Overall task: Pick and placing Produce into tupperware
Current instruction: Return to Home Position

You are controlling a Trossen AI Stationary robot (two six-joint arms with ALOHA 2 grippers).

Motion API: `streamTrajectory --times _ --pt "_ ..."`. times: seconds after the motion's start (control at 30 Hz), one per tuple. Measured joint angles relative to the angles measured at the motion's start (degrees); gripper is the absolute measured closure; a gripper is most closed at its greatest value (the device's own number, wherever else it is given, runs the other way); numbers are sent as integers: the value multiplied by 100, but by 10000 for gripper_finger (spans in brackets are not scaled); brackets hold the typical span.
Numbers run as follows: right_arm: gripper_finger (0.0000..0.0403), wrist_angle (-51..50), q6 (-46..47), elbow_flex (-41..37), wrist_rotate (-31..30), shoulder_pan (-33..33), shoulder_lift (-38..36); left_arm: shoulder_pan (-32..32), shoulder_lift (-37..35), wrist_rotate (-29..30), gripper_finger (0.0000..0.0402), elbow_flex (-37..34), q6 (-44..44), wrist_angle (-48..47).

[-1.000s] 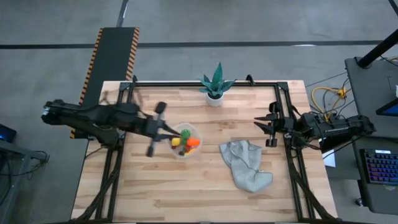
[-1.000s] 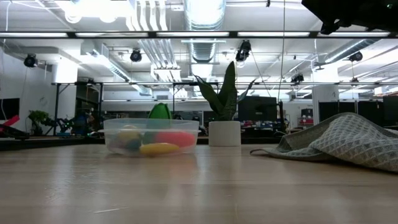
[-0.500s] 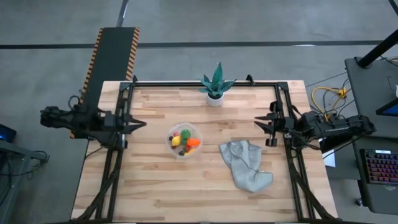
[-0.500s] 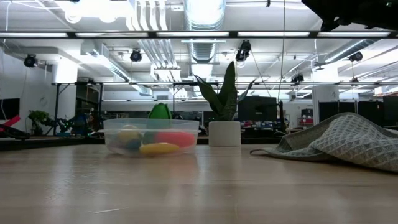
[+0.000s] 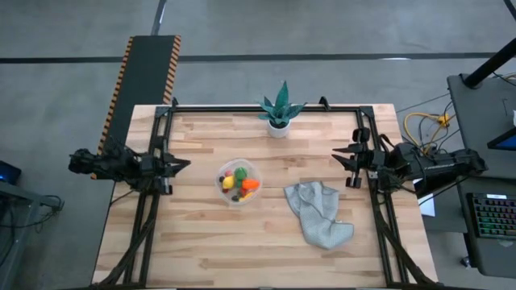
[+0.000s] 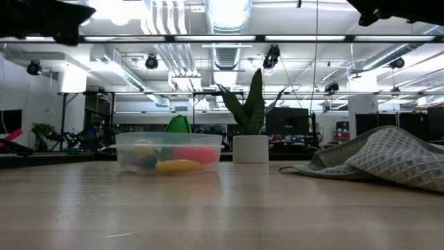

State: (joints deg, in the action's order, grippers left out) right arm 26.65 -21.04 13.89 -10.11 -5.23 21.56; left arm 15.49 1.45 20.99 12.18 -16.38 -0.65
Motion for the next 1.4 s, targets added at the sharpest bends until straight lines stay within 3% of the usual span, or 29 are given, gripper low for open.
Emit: streamTrajectory --times 0.53,0.93,1.4 --pt "342 -161 107 -11 -2 0 2 -139 87 -318 401 -1040 705 1346" --pt "342 -247 200 -13 0 0 2 -958 341 -776 401 -1166 1188 1119" --pt "342 -599 602 -17 -25 0 2 -1003 365 -610 401 -1173 1309 613"
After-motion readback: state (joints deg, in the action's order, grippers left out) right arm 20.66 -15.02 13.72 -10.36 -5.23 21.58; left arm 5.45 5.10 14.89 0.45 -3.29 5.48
